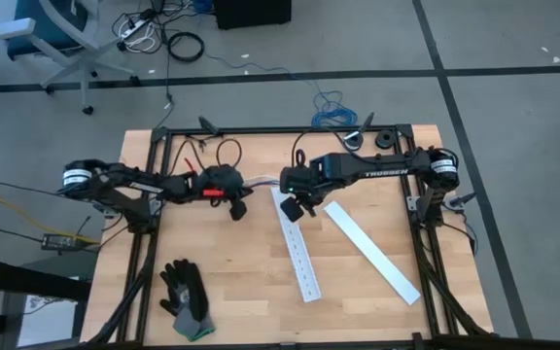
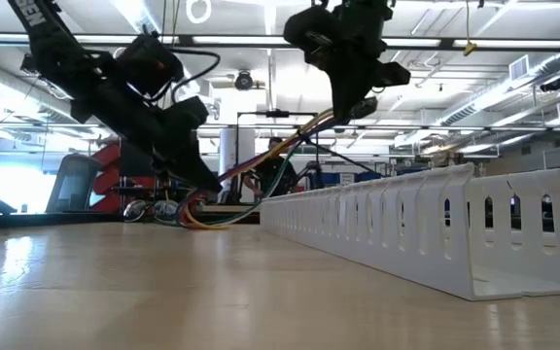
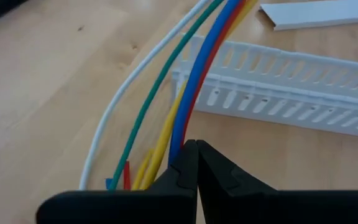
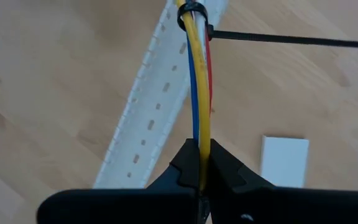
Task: Ziptie cables
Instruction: Put the ziptied cable wires into the white cable duct
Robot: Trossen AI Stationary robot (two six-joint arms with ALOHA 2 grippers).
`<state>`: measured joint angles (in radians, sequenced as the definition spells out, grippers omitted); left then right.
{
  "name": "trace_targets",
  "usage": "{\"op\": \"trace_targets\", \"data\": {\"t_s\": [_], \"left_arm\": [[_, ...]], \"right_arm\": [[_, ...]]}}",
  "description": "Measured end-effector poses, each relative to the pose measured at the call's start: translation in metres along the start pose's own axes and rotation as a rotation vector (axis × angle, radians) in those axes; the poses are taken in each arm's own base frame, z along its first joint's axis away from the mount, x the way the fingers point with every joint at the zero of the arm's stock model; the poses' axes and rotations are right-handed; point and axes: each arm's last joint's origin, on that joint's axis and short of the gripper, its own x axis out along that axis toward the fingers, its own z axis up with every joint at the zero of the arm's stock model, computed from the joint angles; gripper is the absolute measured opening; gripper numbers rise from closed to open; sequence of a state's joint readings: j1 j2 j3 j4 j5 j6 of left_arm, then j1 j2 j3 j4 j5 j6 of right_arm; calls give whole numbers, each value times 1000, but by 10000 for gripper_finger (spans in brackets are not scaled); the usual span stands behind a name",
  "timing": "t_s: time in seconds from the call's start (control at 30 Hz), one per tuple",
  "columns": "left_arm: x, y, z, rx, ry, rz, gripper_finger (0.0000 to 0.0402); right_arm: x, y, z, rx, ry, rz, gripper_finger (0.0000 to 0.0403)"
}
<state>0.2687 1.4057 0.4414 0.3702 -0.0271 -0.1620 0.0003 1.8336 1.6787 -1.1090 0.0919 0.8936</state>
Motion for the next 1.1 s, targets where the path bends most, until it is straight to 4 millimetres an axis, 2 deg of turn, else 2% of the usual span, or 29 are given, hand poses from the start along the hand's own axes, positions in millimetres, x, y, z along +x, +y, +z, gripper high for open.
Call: {"op": "trace_targets", "data": {"t_s": [0.17,0.43,0.6,0.7,0.9,1.1], "left_arm": [[12,10,5,5,30,-27,8],[37,23,20,68,98,-9,8],[38,37,35,97,95,33,8],[38,41,37,102,98,20,8],[41,43,31,120,140,9,8],[41,42,30,120,148,0,8]], "right_arm": [[0,9,-4,60,-30,35,1],[19,29,-21,145,28,40,1],[36,44,-39,157,122,51,1],[45,52,-49,158,138,44,0],[47,67,-61,174,148,113,0],[45,72,-72,199,176,116,0]]}}
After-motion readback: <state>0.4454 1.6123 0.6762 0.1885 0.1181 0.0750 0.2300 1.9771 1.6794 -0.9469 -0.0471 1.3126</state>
